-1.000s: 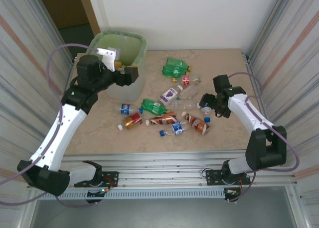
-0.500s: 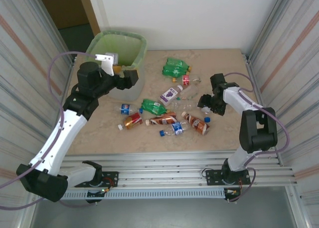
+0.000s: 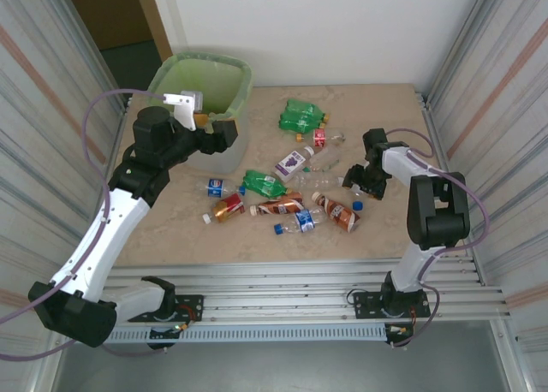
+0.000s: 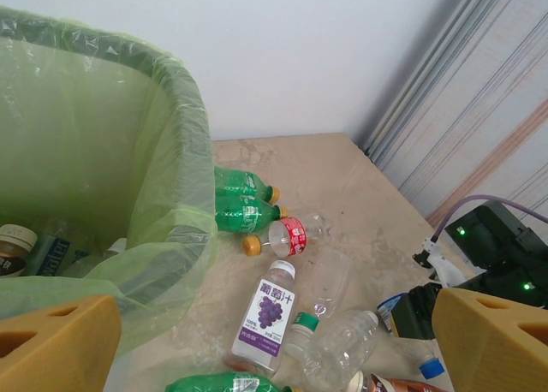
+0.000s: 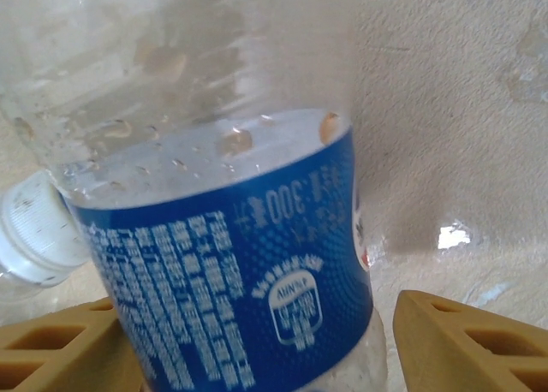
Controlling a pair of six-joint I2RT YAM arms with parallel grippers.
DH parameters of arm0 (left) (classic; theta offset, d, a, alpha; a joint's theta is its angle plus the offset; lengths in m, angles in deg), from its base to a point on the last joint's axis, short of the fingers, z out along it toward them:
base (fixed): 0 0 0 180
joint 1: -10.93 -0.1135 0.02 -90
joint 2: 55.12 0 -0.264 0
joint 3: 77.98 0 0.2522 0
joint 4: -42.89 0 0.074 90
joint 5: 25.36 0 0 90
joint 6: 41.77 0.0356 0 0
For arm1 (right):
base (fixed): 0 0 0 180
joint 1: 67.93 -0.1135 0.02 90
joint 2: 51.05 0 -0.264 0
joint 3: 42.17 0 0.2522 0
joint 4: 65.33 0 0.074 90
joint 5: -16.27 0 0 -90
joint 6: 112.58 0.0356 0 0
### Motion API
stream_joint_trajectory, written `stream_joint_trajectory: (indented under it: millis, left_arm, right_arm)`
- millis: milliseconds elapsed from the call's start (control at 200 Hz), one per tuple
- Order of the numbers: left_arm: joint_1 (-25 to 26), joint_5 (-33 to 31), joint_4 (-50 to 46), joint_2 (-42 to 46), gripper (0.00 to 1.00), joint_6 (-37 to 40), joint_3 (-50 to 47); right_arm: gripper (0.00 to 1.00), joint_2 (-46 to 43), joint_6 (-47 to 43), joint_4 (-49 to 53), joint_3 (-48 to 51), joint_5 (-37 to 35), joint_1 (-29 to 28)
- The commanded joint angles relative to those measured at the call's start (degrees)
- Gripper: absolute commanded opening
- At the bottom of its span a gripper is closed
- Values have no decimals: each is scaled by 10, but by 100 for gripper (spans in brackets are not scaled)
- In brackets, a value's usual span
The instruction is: Put the plastic bottles in the bin
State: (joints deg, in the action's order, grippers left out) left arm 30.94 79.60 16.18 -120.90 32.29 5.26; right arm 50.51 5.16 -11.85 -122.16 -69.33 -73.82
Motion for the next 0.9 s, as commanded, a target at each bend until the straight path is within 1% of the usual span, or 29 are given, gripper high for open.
stream_joint_trajectory:
  millis: [0, 255, 411, 461, 551, 686, 817, 897]
  left_arm:
    - [1, -8, 20, 5, 94, -8, -4]
    - [1, -9, 20, 0, 95, -10, -6]
    - [2, -12, 20, 1, 95, -9, -6]
    - [1, -13, 20, 1, 95, -10, -6]
    - [1, -14, 20, 0, 95, -10, -7]
    - [1, -13, 25, 0, 95, -15, -8]
    - [1, -9, 28, 0, 95, -18, -7]
    - [1, -7, 28, 2, 95, -20, -5]
  right_arm:
    - [69, 16, -16, -3, -11, 2, 6]
    - [66, 35, -16, -9, -10, -4, 9]
    - [53, 32, -16, -8, -7, -16, 9]
    - [51, 26, -16, -7, -7, -20, 10]
    - [48, 6, -16, -4, -6, -29, 10]
    - [47, -36, -16, -2, -1, -42, 7]
    - [45, -93, -20, -9, 7, -49, 0]
    - [42, -136, -25, -17, 13, -53, -8]
